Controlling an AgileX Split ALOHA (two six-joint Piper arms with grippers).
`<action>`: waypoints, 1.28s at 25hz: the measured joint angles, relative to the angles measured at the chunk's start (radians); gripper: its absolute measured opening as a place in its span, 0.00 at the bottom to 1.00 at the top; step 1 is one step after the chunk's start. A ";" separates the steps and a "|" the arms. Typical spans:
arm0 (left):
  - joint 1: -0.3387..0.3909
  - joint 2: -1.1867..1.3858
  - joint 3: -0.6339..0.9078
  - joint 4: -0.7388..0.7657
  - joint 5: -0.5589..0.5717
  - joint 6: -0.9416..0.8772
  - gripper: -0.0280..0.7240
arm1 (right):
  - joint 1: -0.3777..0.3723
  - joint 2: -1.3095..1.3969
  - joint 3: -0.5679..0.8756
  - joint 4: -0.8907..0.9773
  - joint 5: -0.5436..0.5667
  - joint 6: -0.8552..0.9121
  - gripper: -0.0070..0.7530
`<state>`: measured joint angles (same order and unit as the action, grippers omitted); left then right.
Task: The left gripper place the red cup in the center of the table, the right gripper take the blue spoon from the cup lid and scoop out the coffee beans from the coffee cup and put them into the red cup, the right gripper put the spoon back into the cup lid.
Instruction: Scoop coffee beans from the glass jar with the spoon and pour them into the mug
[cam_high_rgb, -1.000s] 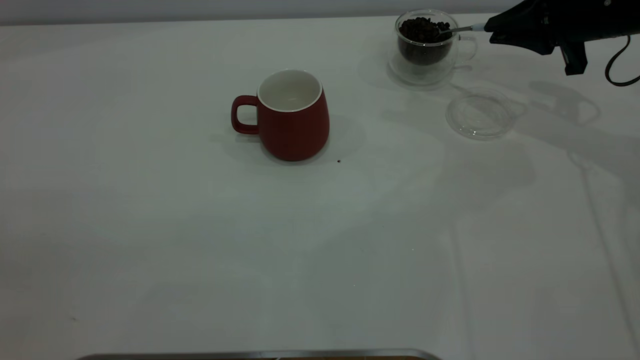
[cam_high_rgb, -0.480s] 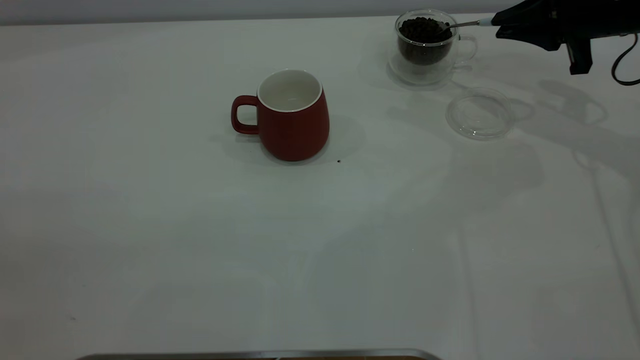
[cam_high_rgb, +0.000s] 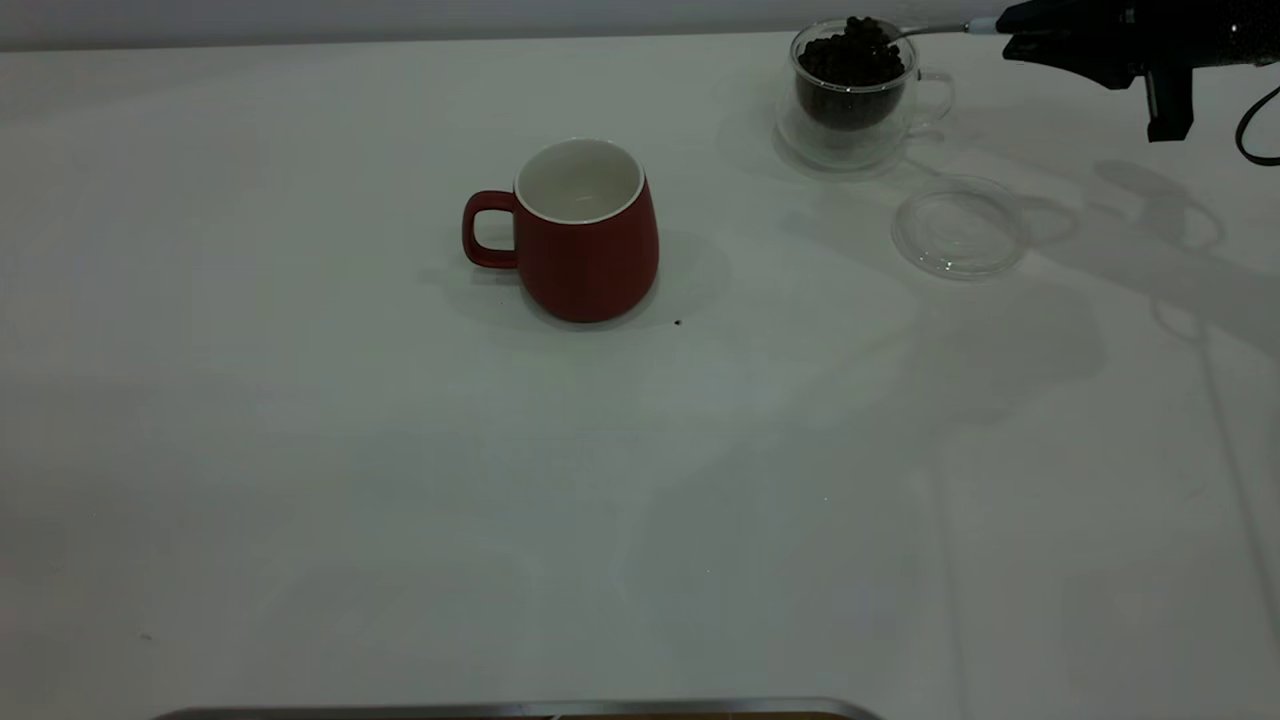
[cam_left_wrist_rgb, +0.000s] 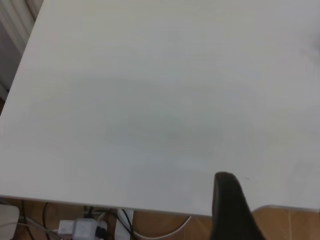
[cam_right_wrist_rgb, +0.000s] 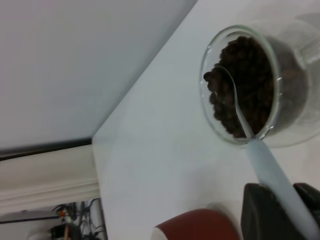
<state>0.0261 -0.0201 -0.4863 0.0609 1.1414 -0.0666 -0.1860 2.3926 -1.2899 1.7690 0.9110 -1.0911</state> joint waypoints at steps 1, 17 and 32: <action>0.000 0.000 0.000 0.000 0.000 0.000 0.68 | -0.002 0.000 0.000 0.000 0.008 0.000 0.16; 0.000 0.000 0.000 0.000 0.000 0.000 0.68 | 0.019 0.000 0.000 -0.035 0.202 0.021 0.16; 0.000 0.000 0.000 0.000 0.000 -0.001 0.68 | 0.185 0.000 -0.001 -0.135 0.228 0.076 0.16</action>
<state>0.0261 -0.0201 -0.4863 0.0609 1.1414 -0.0676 -0.0013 2.3926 -1.2906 1.6344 1.1388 -1.0153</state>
